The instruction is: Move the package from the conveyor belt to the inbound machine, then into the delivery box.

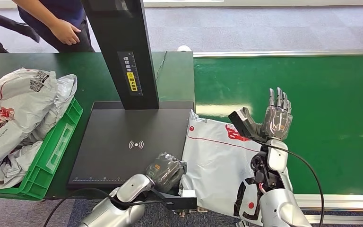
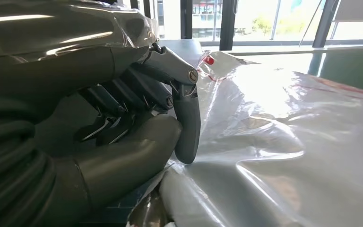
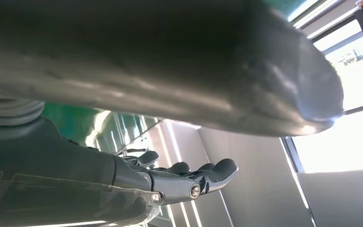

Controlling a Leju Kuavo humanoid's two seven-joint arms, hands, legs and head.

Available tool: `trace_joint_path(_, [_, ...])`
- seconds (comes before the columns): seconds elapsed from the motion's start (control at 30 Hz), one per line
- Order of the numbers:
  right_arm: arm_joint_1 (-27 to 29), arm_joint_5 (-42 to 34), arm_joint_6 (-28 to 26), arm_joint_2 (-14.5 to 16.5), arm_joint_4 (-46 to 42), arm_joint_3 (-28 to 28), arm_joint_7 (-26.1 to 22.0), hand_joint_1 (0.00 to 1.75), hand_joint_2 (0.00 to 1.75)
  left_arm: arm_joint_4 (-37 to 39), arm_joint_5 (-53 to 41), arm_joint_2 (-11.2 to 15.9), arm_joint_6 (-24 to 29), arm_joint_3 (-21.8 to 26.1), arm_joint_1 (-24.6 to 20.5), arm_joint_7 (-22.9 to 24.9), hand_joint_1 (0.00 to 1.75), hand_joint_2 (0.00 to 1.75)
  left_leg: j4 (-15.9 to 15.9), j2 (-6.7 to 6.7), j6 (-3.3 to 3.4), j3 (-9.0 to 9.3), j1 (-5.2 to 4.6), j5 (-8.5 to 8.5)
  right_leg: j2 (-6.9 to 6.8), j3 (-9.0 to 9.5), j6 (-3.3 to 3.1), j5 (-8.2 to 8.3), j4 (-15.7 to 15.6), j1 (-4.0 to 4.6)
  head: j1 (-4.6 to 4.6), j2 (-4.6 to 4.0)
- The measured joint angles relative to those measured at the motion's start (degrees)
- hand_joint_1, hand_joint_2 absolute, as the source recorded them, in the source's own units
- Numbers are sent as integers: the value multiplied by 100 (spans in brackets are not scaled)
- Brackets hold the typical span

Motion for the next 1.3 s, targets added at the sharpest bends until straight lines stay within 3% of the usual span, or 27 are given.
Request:
trace_joint_path(0.17, [0, 9, 0, 0, 0, 15, 17, 0, 0, -237, -23, 1, 228, 47, 107, -53, 175, 175, 0, 0, 0, -1, 0, 0, 0, 0, 0, 0, 0, -1, 0, 0])
trace_joint_path(0.37, [56, -1, 0, -4, -22, 45, 63, 0, 0, -973, -32, 58, 969, 273, 416, -79, 170, 175, 0, 0, 0, -2, 0, 0, 0, -3, 0, 0, 0, 0, -1, 0])
trace_joint_path(0.47, [131, -20, 0, -13, -65, 60, 75, 0, 0, -1614, 5, 148, 1056, 465, 646, -40, 39, 175, -1, 0, 0, -5, 0, 0, 0, -6, 0, 0, 0, 1, -2, 0])
trace_joint_path(0.5, [144, -27, 0, -17, -71, 64, 76, 0, 0, -1804, 7, 179, 974, 520, 705, -2, 0, 131, -1, 0, 0, -5, 0, 0, 0, -6, 0, 0, 0, 1, -1, 0])
trace_joint_path(0.6, [155, -48, 0, -28, -79, 83, 47, 0, 0, -2248, -14, 268, 628, 639, 833, 121, 0, 0, -1, 1, 0, -5, 0, 0, 0, -6, 0, 0, 0, 1, -1, 0])
trace_joint_path(0.8, [152, -53, 1, -32, -81, 126, -2, 0, 0, -2485, -185, 350, 301, 710, 911, 170, 0, 0, 0, 0, 0, -6, 0, 0, 0, -5, 0, 0, 0, 0, 0, 0])
trace_joint_path(1.3, [134, -48, 1, -13, -80, 152, -4, 0, 0, -2488, -134, 349, 276, 710, 953, 55, 0, 0, -1, 0, 0, -7, 0, 0, 0, -6, 0, 0, 0, 0, 0, 0])
